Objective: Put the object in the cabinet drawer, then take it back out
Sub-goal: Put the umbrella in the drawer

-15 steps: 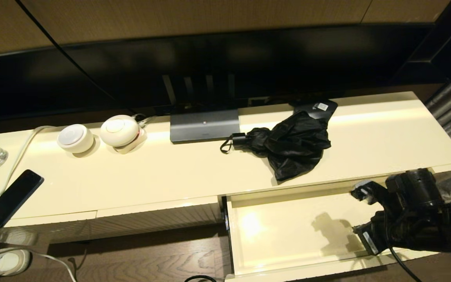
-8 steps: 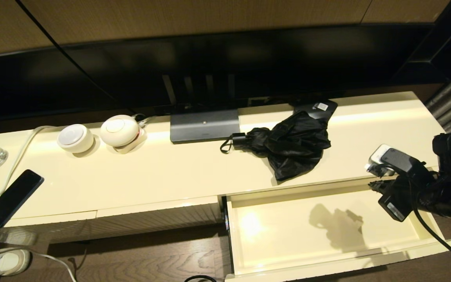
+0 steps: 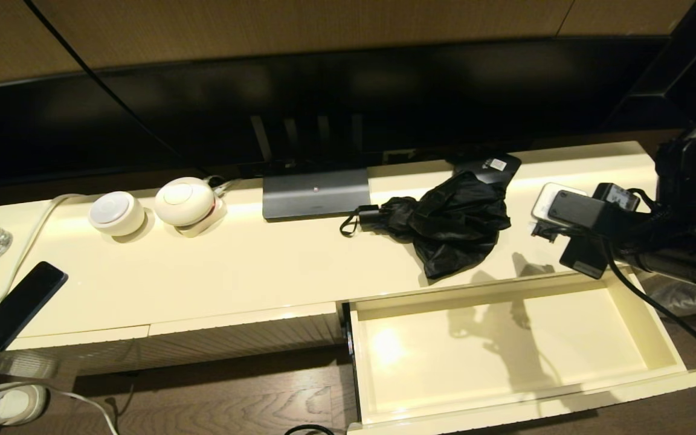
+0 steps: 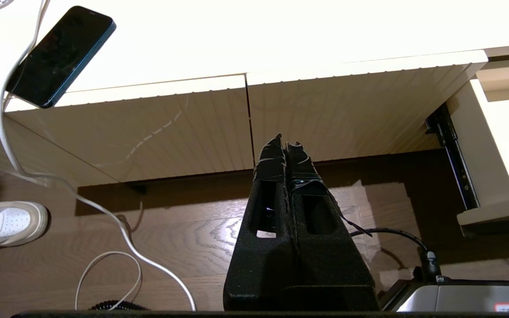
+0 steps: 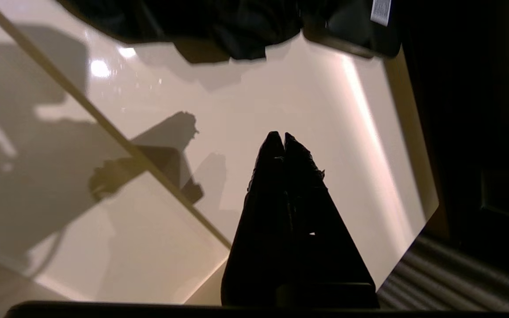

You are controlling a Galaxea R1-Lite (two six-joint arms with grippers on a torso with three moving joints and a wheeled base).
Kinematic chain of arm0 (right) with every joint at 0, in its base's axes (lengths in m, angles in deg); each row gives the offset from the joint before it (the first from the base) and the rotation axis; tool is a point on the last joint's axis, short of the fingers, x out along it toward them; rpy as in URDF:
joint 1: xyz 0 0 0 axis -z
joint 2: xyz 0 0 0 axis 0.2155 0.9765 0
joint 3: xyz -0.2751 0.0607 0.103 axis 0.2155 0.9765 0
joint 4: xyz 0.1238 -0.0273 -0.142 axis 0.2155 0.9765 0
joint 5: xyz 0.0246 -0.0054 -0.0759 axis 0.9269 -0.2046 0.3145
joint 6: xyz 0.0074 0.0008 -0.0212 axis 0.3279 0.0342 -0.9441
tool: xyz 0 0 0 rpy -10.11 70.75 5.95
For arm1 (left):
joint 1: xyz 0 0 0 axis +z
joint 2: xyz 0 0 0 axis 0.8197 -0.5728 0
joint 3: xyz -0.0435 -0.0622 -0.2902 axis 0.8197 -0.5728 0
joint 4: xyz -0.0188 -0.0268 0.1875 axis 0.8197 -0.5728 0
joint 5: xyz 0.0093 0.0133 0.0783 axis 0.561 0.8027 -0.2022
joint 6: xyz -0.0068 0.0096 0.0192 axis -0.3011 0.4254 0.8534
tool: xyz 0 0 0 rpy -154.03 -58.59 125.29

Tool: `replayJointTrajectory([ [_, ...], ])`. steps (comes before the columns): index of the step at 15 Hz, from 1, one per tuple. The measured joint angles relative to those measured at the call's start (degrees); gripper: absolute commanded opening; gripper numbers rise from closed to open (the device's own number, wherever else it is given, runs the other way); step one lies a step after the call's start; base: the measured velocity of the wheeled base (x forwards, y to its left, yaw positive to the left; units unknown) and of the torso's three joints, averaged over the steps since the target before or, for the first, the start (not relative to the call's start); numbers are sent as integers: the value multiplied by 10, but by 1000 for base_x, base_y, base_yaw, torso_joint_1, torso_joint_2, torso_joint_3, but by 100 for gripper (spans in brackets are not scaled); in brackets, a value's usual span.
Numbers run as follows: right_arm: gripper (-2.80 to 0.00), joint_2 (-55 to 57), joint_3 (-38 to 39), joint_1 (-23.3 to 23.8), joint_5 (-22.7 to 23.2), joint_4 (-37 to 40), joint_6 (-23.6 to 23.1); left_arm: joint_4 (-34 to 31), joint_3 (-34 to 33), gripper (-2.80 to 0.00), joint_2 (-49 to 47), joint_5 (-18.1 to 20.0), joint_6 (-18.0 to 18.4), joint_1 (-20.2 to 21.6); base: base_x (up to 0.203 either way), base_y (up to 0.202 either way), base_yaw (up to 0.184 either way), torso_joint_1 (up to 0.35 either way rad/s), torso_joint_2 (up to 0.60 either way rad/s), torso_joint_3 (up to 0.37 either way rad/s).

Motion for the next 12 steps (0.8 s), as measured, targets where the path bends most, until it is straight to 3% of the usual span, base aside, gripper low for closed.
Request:
replayJointTrajectory([
  [5, -280, 81, -63, -63, -13, -86, -56, 0, 0, -280, 0, 0, 0, 0, 0, 0, 0, 0, 0, 0],
  [6, 0, 98, -76, -71, -13, -90, -70, 0, 0, -280, 0, 0, 0, 0, 0, 0, 0, 0, 0, 0],
  [12, 0, 149, -120, -90, -6, -82, -164, 0, 0, -280, 0, 0, 0, 0, 0, 0, 0, 0, 0, 0],
])
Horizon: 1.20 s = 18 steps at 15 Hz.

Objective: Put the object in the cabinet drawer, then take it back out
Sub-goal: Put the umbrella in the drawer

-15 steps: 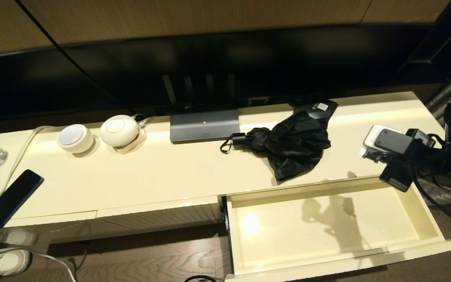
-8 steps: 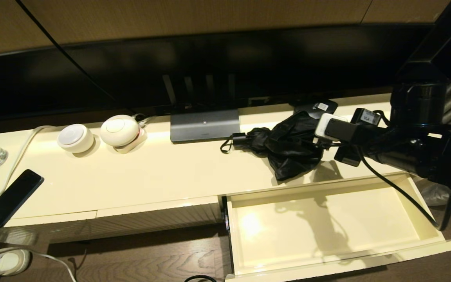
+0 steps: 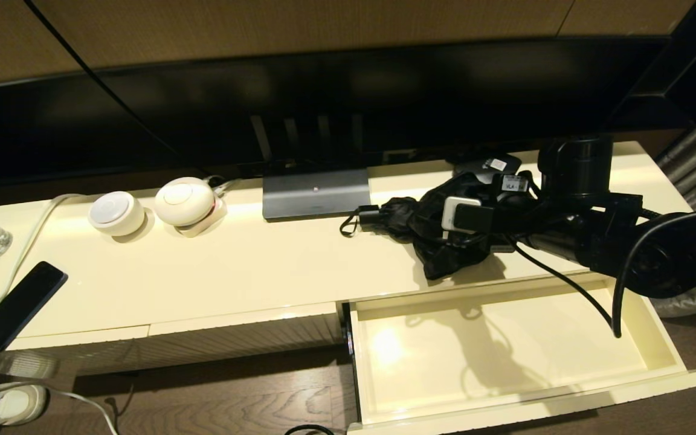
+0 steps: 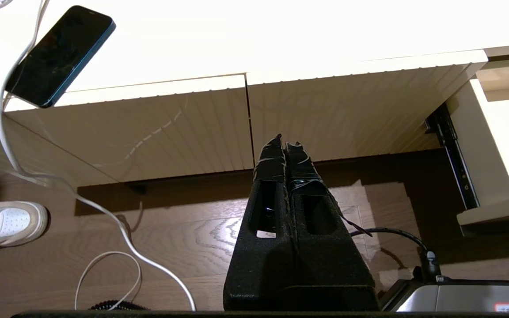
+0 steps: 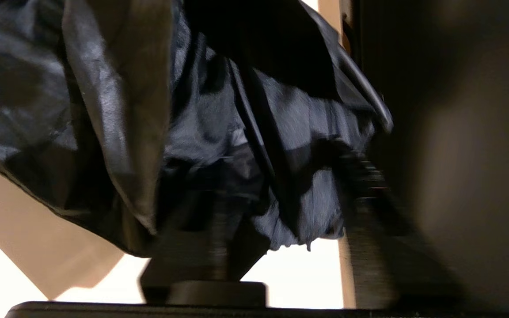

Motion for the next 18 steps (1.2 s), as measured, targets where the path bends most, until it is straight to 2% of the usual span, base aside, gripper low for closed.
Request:
replayJointTrajectory([
  [3, 0, 3, -18, 3, 5, 26, -23, 0, 0, -280, 0, 0, 0, 0, 0, 0, 0, 0, 0, 0],
  [7, 0, -4, -65, 3, 36, 134, -47, 0, 0, -280, 0, 0, 0, 0, 0, 0, 0, 0, 0, 0],
  [16, 0, -1, -180, 2, 47, 336, -53, 0, 0, -280, 0, 0, 0, 0, 0, 0, 0, 0, 0, 0],
  [18, 0, 6, -202, 4, 46, 353, -50, 0, 0, -280, 0, 0, 0, 0, 0, 0, 0, 0, 0, 0],
])
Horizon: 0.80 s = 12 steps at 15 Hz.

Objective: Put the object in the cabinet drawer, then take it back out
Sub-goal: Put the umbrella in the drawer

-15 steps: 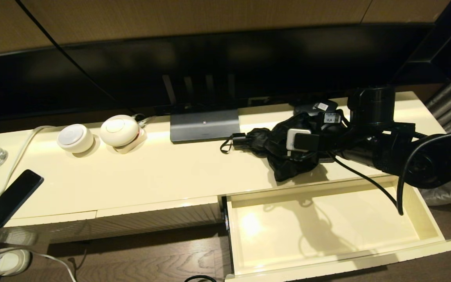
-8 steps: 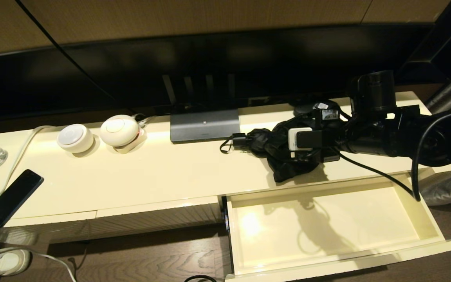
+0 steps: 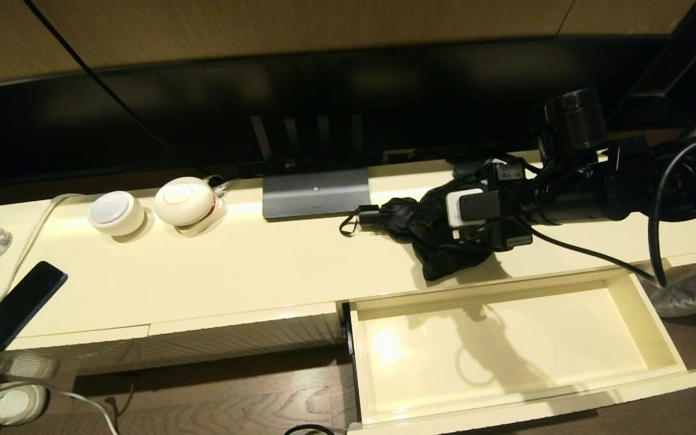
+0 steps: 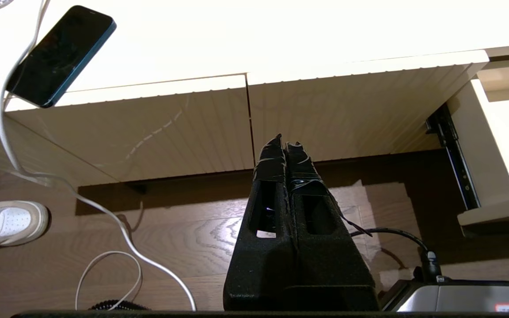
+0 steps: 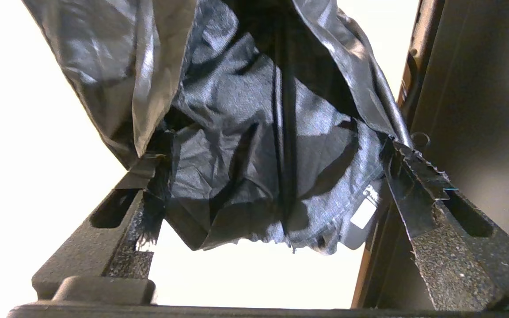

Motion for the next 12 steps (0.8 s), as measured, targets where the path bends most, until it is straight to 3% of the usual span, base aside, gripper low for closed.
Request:
replayJointTrajectory([
  [4, 0, 4, -21, 2, 3, 53, -1, 0, 0, -280, 0, 0, 0, 0, 0, 0, 0, 0, 0, 0],
  [12, 0, 64, -81, 1, 8, 58, 5, 0, 0, -280, 0, 0, 0, 0, 0, 0, 0, 0, 0, 0],
])
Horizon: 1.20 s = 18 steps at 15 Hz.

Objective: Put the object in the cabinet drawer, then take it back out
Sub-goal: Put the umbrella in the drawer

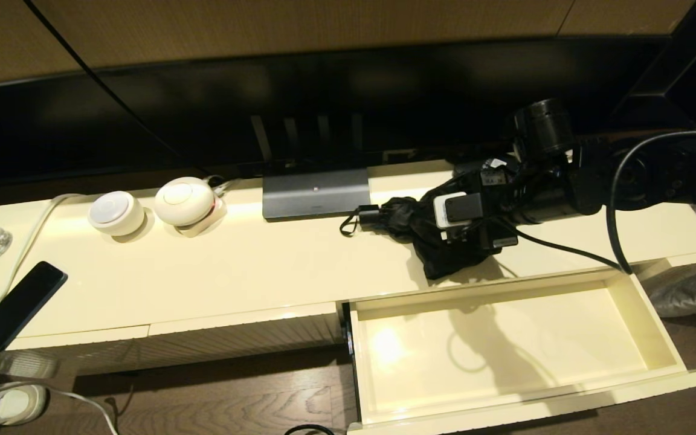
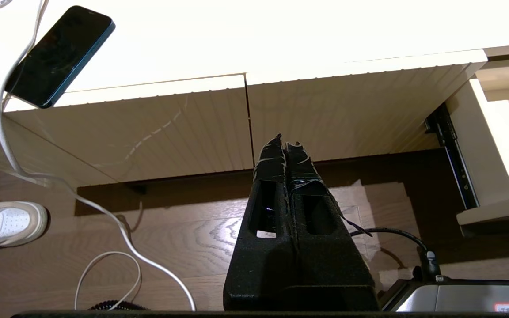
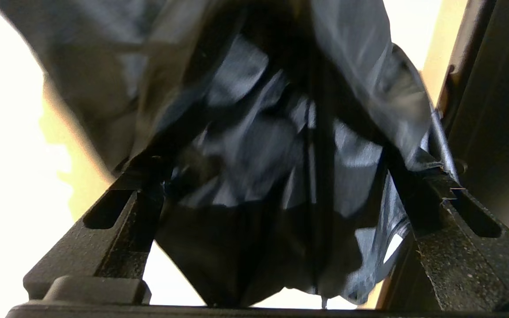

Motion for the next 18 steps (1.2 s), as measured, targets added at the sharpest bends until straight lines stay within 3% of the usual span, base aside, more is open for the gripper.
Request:
replayJointTrajectory([
  [11, 0, 92, -125, 1, -17, -9, 50, 1, 0, -280, 0, 0, 0, 0, 0, 0, 0, 0, 0, 0],
  [18, 0, 120, -148, 0, -36, -42, 74, 0, 0, -280, 0, 0, 0, 0, 0, 0, 0, 0, 0, 0],
])
